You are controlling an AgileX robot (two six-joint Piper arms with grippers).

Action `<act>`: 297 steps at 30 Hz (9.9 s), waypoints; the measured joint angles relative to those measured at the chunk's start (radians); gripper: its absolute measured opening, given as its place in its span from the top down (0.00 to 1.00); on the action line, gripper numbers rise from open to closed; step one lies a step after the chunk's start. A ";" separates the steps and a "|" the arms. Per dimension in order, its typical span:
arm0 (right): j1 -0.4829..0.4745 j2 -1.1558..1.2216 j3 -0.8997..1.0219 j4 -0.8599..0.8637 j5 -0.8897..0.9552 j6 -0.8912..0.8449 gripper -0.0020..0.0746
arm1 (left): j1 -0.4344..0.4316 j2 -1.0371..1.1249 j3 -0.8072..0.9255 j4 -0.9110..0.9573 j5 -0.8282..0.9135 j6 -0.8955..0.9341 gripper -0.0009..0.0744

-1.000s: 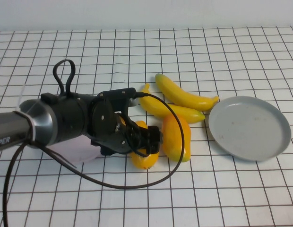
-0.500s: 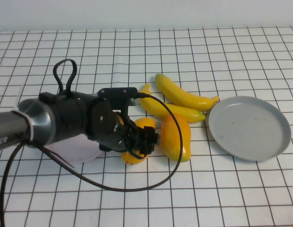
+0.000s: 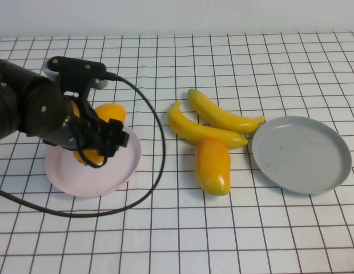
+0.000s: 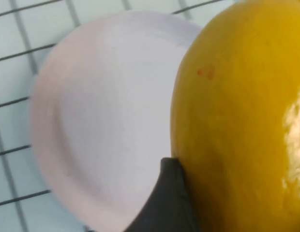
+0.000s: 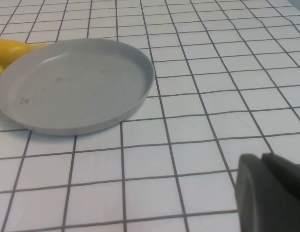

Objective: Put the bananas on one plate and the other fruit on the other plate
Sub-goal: Put one type of fruit in the left plate, then put another type of fruit in the right plate

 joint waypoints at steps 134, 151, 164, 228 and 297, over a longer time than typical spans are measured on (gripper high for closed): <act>0.000 0.000 0.000 0.002 0.000 0.000 0.99 | -0.340 -0.281 0.144 0.407 0.044 -0.381 0.98; 0.000 0.000 0.000 0.002 0.000 0.000 0.99 | -0.549 -0.732 0.166 0.347 0.359 -0.411 0.98; 0.000 0.000 0.000 0.005 0.000 0.000 0.99 | -0.541 -0.818 0.440 0.568 0.115 -0.599 0.99; 0.000 0.000 0.000 0.032 0.000 0.000 1.00 | 0.435 -1.534 1.144 -0.129 -0.290 0.358 0.99; 0.000 0.000 0.000 1.109 -0.047 -0.158 0.99 | 0.435 -1.534 1.144 -0.129 -0.290 0.358 0.99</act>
